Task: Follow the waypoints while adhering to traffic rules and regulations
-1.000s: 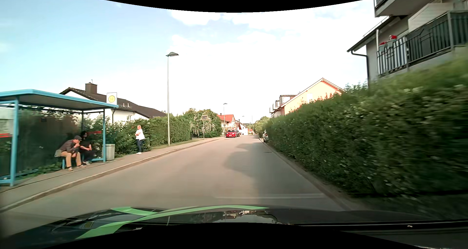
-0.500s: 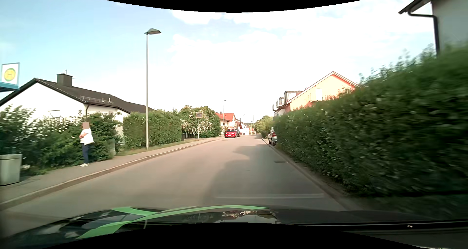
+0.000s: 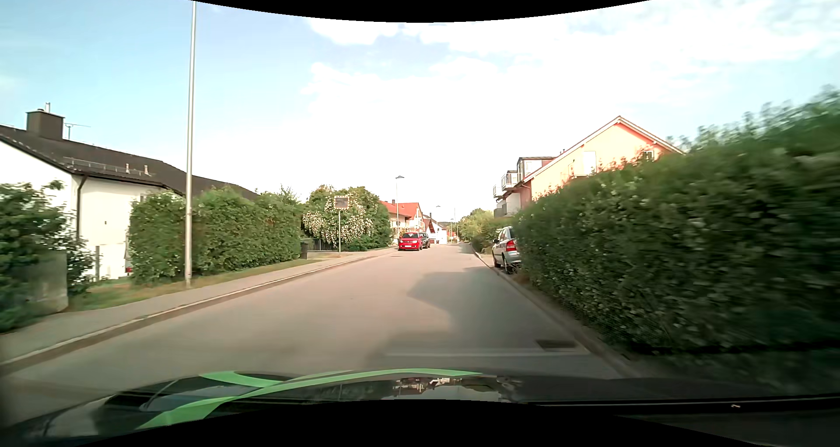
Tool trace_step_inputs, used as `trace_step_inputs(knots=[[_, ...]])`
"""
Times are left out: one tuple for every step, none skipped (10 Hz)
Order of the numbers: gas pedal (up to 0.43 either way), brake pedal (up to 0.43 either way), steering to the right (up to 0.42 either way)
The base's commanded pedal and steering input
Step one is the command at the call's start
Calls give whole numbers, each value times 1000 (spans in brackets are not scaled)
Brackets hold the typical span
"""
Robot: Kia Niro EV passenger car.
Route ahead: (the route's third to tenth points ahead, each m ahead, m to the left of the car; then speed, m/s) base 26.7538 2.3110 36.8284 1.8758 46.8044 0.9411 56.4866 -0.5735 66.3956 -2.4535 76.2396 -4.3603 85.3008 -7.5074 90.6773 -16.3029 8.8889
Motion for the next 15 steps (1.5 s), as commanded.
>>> trace_step_inputs(knots=[[118, 0, 2], [130, 0, 3], [130, 0, 3], [130, 0, 3], [130, 0, 3], [138, 0, 4], [138, 0, 4], [138, 0, 4], [130, 0, 4], [130, 0, 4], [130, 0, 4], [118, 0, 4], [118, 0, 4], [118, 0, 4], [98, 0, 4]])
